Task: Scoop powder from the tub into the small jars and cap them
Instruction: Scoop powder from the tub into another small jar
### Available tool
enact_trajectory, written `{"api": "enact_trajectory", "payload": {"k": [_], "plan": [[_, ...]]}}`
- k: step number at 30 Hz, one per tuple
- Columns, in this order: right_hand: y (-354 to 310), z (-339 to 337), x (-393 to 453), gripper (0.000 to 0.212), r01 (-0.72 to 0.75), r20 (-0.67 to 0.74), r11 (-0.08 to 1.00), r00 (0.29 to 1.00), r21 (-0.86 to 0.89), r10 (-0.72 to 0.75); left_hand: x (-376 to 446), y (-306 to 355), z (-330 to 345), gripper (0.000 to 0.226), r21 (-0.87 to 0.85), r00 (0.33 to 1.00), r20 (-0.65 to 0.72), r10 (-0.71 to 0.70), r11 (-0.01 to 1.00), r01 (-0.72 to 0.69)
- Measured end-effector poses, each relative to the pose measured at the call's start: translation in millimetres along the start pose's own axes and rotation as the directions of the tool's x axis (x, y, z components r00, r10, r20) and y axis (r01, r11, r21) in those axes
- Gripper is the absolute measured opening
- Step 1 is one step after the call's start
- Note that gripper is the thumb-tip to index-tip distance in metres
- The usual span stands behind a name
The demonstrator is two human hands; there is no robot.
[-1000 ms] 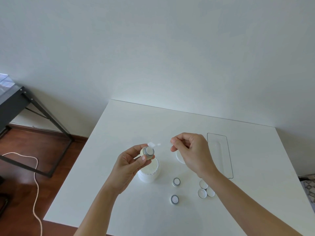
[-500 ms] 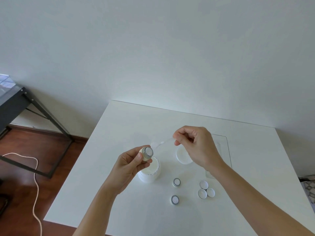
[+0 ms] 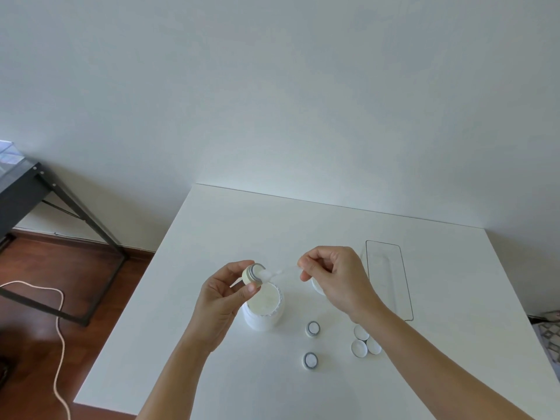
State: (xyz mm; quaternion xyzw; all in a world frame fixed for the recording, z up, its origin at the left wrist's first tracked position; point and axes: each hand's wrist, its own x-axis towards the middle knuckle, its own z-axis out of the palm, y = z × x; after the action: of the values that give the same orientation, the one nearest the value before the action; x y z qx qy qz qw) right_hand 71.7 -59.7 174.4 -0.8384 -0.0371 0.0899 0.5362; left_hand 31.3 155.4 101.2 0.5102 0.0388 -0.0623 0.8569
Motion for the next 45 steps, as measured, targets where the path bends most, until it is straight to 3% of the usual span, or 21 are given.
{"api": "enact_trajectory", "payload": {"k": [4,6,8,11,14,16,17,19,20,28,31,34,37,41,45], "plan": [[13.1,5.6,3.4,0.016,-0.202,0.012,0.937,0.978,0.285,0.207,0.5,-6.7,-6.4,0.031,-0.013,0.997,-0.081,0.020,1.000,-0.022],[26.0,8.8,6.3,0.015,-0.237,-0.052,0.924,0.963,0.299,0.263,-1.6,-9.3,-13.1,0.030,-0.051,0.989,-0.145,0.024,0.998,-0.032],[42.3,17.6,7.2,0.015,-0.238,-0.101,0.958,0.961,0.162,0.256,-5.0,-12.0,-21.0,0.029,-0.078,0.983,-0.183,0.025,0.996,-0.040],[64.3,39.4,8.5,0.015,-0.175,-0.065,0.984,0.983,-0.037,0.172,-11.4,-17.2,-29.1,0.028,-0.104,0.978,-0.210,0.013,0.994,-0.036],[78.0,59.3,13.6,0.015,0.013,0.047,0.965,0.999,-0.263,0.000,-17.6,-20.7,-33.1,0.027,-0.118,0.974,-0.227,0.005,0.992,-0.033],[85.8,64.9,18.4,0.022,0.232,0.216,0.842,0.966,-0.487,-0.142,-21.4,-22.2,-34.6,0.027,-0.115,0.973,-0.229,0.007,0.993,-0.034],[89.0,64.4,21.0,0.029,0.354,0.332,0.726,0.926,-0.590,-0.182,-23.0,-22.8,-35.2,0.027,-0.120,0.973,-0.230,0.006,0.992,-0.034],[89.3,57.6,24.0,0.044,0.534,0.512,0.485,0.838,-0.693,-0.191,-26.1,-23.6,-36.1,0.027,-0.131,0.973,-0.233,0.001,0.991,-0.033],[87.0,53.0,24.1,0.048,0.579,0.554,0.414,0.810,-0.703,-0.191,-27.2,-23.8,-36.7,0.027,-0.131,0.972,-0.233,0.000,0.991,-0.032],[64.8,27.3,15.1,0.034,0.675,0.617,0.191,0.732,-0.713,-0.289,-26.5,-24.5,-32.9,0.027,-0.140,0.978,-0.208,-0.010,0.990,-0.019],[66.4,21.1,13.7,0.035,0.652,0.568,0.265,0.754,-0.711,-0.330,-24.7,-23.7,-30.9,0.027,-0.132,0.983,-0.184,-0.009,0.991,-0.016],[66.7,22.7,13.8,0.019,0.493,0.321,0.593,0.869,-0.637,-0.377,-24.0,-23.8,-31.2,0.028,-0.140,0.985,-0.174,-0.015,0.990,-0.010],[66.3,34.9,20.2,0.021,0.150,0.054,0.875,0.988,-0.460,-0.142,-23.7,-24.3,-31.2,0.028,-0.135,0.985,-0.173,-0.022,0.991,-0.001],[71.1,51.1,29.1,0.025,-0.171,-0.012,0.925,0.984,-0.340,0.177,-23.1,-24.9,-30.5,0.028,-0.120,0.987,-0.157,-0.034,0.993,0.015],[78.0,49.7,26.9,0.024,-0.199,-0.019,0.900,0.978,-0.387,0.208,-22.1,-25.2,-30.5,0.028,-0.112,0.989,-0.144,-0.044,0.993,0.028]]}}
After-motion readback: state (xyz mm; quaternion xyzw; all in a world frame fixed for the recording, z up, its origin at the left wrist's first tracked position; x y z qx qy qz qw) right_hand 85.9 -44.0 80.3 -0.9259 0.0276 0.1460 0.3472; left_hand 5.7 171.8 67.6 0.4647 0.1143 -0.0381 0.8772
